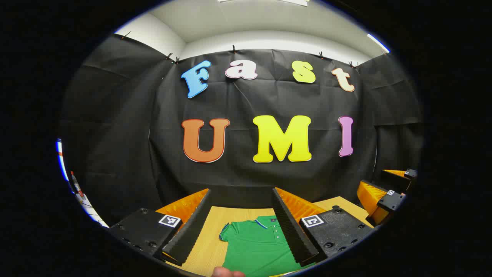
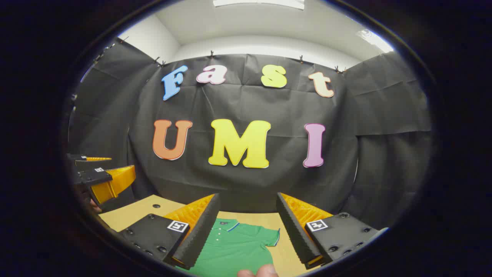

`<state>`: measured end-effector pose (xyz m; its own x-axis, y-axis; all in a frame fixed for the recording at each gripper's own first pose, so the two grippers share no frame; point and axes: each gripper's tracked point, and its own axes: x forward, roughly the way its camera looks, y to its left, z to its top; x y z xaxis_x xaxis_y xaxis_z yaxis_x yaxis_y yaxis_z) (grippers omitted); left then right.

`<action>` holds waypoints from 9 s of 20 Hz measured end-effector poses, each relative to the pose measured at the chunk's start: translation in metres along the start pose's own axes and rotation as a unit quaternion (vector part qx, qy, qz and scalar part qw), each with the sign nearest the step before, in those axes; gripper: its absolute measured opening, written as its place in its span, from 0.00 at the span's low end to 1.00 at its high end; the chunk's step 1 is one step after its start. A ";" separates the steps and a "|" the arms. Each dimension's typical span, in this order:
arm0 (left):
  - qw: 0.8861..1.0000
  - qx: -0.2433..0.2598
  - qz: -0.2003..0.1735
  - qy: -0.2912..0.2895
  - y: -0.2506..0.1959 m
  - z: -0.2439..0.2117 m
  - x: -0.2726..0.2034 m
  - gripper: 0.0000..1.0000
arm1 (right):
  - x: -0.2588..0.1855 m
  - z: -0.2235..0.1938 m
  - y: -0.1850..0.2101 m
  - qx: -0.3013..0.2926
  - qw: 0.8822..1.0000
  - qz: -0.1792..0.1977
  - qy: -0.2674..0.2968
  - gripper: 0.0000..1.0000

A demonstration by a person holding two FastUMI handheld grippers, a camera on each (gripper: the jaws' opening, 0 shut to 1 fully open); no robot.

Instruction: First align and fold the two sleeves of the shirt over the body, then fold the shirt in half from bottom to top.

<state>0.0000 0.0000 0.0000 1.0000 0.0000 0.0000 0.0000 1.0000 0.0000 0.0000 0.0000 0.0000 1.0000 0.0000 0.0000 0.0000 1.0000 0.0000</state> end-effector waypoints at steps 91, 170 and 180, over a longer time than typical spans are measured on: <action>0.985 0.044 0.070 0.152 -0.026 -0.109 0.009 0.99 | 0.300 -0.333 -0.142 0.070 0.937 -0.001 0.343 0.04; 0.926 -0.075 -0.087 0.360 0.090 -0.378 0.234 0.88 | -0.012 -0.108 -0.097 -0.014 0.965 -0.028 0.262 0.94; 0.925 -0.034 -0.094 0.367 0.090 -0.390 0.247 0.07 | -0.015 -0.121 -0.117 0.019 0.957 -0.063 0.281 0.89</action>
<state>0.2472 0.0902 -0.3896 0.7123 -0.1994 -0.6729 0.1488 0.9799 -0.1329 -0.0153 -0.1168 -0.1210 0.8335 -0.1103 -0.5414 0.1320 0.9912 0.0012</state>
